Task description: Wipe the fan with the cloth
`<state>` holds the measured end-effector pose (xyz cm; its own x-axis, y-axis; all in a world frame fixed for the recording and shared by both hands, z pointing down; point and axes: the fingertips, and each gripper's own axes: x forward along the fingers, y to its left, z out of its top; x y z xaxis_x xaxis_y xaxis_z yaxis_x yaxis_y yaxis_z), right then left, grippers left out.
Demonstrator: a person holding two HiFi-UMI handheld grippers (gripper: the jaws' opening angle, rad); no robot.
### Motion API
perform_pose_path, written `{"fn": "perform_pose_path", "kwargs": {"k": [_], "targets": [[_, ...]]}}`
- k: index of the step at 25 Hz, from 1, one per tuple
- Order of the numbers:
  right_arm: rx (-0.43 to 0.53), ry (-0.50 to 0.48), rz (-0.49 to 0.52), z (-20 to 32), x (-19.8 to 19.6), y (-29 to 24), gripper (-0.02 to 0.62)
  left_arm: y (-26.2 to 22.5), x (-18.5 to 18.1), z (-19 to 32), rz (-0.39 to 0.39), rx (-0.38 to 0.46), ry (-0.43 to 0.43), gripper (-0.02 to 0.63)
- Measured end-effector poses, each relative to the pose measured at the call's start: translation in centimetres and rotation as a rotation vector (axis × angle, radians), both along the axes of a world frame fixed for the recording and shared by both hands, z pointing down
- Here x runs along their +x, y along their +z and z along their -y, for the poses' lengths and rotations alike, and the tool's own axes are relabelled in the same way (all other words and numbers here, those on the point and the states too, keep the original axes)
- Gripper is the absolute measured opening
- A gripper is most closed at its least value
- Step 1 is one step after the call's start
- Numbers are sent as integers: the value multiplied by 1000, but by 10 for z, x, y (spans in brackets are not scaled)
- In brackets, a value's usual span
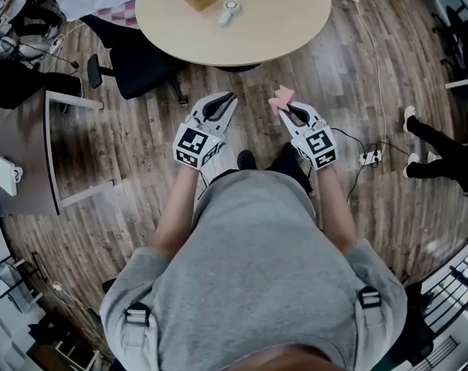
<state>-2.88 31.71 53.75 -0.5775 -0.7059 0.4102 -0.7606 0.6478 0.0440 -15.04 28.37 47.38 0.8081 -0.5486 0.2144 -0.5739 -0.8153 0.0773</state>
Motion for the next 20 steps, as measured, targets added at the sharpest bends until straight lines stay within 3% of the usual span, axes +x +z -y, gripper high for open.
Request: {"fn": "perform_pose_path", "kwargs": {"k": [8,14,20], "targets": [[-16,-5,-21,-6,-9,7,46,8,-8,3,-15,-28,-4,189],[-27,0,-26,-12,-10,9,46,13,-10,0,10,-24,10,243],[-29,-10,-29,-11,-15,12,48,17,-15,-2,11,-33,-1,252]]}}
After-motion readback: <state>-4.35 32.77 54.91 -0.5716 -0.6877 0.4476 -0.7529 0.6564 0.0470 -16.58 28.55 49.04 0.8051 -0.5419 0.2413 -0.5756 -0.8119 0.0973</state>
